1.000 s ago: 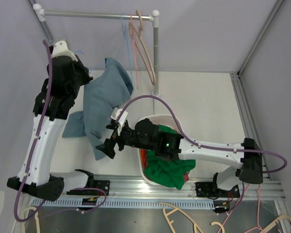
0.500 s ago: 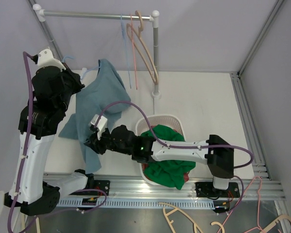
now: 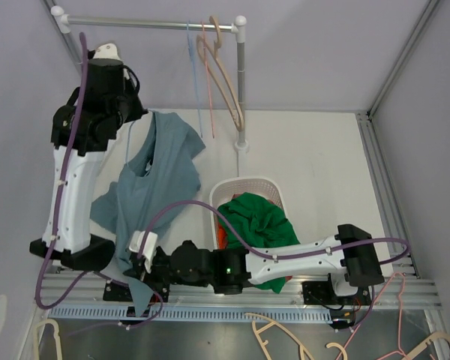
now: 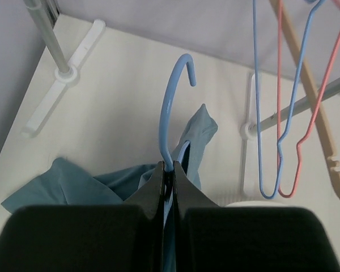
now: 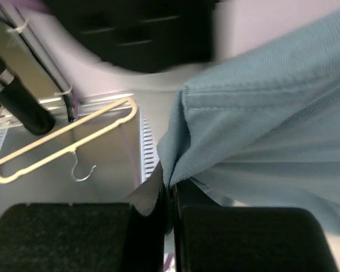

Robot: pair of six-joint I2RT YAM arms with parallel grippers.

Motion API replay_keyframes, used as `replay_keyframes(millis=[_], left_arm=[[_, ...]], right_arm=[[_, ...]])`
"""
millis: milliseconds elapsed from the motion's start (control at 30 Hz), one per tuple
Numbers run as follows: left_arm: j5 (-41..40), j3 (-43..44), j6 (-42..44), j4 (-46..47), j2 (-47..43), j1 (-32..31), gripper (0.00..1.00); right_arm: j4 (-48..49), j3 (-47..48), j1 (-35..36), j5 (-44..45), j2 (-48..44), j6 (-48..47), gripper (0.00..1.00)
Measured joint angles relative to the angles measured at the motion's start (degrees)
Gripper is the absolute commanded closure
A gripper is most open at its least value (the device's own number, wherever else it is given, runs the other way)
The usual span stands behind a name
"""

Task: Remove the t-shirt from the hanger

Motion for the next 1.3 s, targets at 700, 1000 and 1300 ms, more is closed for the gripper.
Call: replay_keyframes(millis=[700,1000,1300], left_arm=[[6.43,0.87,4.11,-3.80,-6.99,2.34,0.99],[10.34,-1.42,4.68,-6.80,-3.69,2.71,0.99],[17.68,-11.91,5.53,-1.73,-18.45,2.73,0.99]], right_arm=[[-11.72,-5.14,3.28,2.73,-4.76,0.20,1.00],[-18.80,-4.94,0.61,6.05,2.51,2.40,1.00],[-21.22,-9.07,-11.85,12.41,-1.16,8.39,1.00]])
